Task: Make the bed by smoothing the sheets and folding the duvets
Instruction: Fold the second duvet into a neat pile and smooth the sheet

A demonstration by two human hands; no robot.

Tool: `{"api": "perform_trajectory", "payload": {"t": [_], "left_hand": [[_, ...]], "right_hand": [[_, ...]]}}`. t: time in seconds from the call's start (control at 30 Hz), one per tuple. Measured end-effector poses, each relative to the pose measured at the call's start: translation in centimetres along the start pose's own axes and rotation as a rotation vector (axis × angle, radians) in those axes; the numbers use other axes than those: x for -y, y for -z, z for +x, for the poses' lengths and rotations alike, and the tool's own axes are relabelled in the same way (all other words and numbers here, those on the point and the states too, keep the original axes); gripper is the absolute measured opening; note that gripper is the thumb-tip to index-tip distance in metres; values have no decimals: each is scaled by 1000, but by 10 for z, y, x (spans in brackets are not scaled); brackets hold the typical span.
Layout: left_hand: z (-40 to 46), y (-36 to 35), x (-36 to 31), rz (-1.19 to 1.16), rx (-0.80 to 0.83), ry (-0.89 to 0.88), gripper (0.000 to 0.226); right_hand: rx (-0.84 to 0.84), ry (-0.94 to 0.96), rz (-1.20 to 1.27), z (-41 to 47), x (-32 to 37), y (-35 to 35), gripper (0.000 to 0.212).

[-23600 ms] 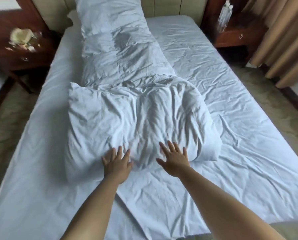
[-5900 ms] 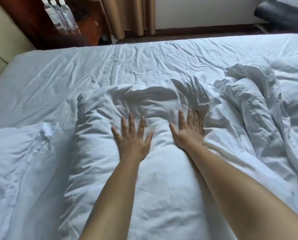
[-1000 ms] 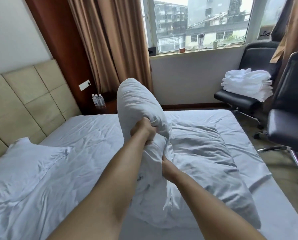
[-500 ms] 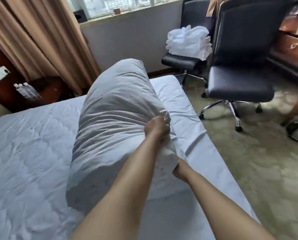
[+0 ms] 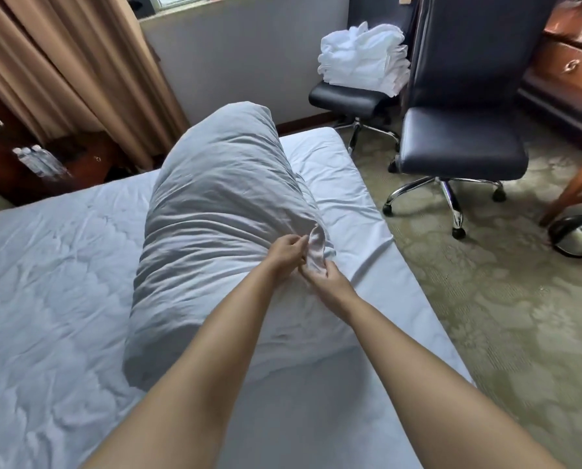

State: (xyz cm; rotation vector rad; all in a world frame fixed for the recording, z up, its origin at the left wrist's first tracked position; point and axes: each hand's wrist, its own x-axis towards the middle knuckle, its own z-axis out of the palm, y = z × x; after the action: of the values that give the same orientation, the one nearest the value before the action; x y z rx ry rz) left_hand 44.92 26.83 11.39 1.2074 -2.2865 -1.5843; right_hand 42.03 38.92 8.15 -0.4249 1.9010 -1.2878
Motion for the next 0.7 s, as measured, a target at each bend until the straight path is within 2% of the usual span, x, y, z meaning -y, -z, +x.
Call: {"api": "perform_trajectory", "payload": {"t": [0.07, 0.13, 0.2, 0.27, 0.3, 0.33, 0.4, 0.47, 0.53, 0.6, 0.7], "left_hand": [[-6, 8, 3, -320, -59, 54, 21], [-13, 20, 10, -414, -240, 31, 23], [-25, 37, 24, -133, -423, -110, 27], [-47, 54, 41, 218, -439, -219, 23], [-59, 63, 51, 332, -408, -288, 23], [-68, 72, 62, 455, -365, -379, 33], [-84, 87, 82, 753, -184, -523, 69], [-94, 97, 96, 1037, 37, -483, 96], [-98, 101, 104, 1218, 140, -449, 105], [-98, 102, 111, 1313, 110, -452, 109], [-94, 98, 120, 1268, -70, -379, 107]], "right_hand": [[12, -24, -121, -4, 3, -2, 81], [-6, -44, -240, -7, 5, -6, 82], [-37, -62, -317, -12, 10, -12, 80], [-48, -106, -353, -18, 15, -20, 82], [-48, -124, -357, -20, 17, -23, 83], [-49, -141, -351, -22, 20, -26, 84], [-61, -170, -303, -26, 23, -32, 89], [-98, -203, -235, -28, 24, -39, 96], [-139, -237, -202, -30, 26, -50, 101], [-182, -262, -198, -30, 28, -60, 101], [-266, -278, -255, -28, 31, -70, 97]]}}
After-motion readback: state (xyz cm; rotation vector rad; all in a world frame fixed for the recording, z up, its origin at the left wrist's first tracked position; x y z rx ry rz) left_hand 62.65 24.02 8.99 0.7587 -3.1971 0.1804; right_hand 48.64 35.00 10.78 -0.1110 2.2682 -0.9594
